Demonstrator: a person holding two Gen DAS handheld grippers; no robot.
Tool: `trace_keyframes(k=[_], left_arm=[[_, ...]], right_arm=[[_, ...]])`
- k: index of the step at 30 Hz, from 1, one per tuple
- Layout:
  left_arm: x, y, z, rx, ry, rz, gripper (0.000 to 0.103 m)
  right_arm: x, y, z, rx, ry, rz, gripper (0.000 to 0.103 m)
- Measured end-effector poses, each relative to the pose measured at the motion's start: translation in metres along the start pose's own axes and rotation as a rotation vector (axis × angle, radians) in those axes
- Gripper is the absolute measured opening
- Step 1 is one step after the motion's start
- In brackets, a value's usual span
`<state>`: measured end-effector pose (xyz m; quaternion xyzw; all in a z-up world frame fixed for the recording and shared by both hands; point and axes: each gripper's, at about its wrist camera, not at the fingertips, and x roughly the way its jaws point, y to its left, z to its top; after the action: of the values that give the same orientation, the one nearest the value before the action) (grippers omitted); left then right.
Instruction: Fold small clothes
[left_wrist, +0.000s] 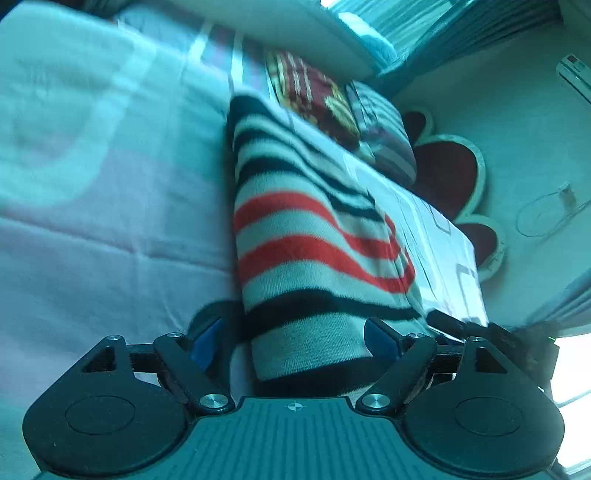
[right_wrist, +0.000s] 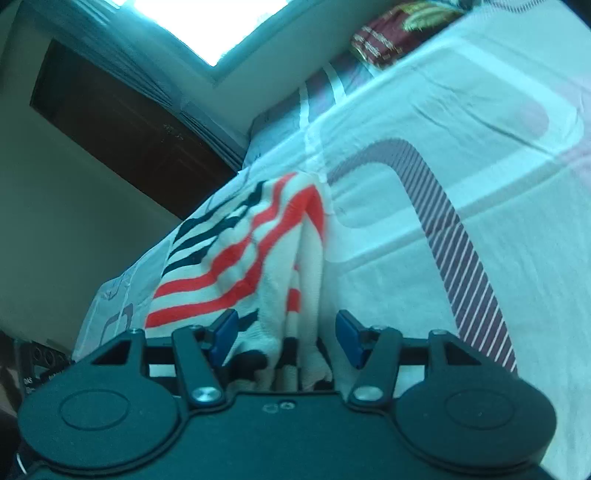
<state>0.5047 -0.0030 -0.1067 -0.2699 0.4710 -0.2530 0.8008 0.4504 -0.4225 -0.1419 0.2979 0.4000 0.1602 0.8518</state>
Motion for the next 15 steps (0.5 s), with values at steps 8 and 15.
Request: trace_keyframes(k=[8, 15], left_arm=[[0.019, 0.016, 0.013, -0.070, 0.006, -0.102, 0.083], [0.037, 0.004, 0.026, -0.020, 0.012, -0.103, 0.083]], right_arm=[[0.028, -0.013, 0.012, 0.046, 0.090, 0.112, 0.061], [0.050, 0.002, 0.024, -0.015, 0.113, 0.150, 0.068]])
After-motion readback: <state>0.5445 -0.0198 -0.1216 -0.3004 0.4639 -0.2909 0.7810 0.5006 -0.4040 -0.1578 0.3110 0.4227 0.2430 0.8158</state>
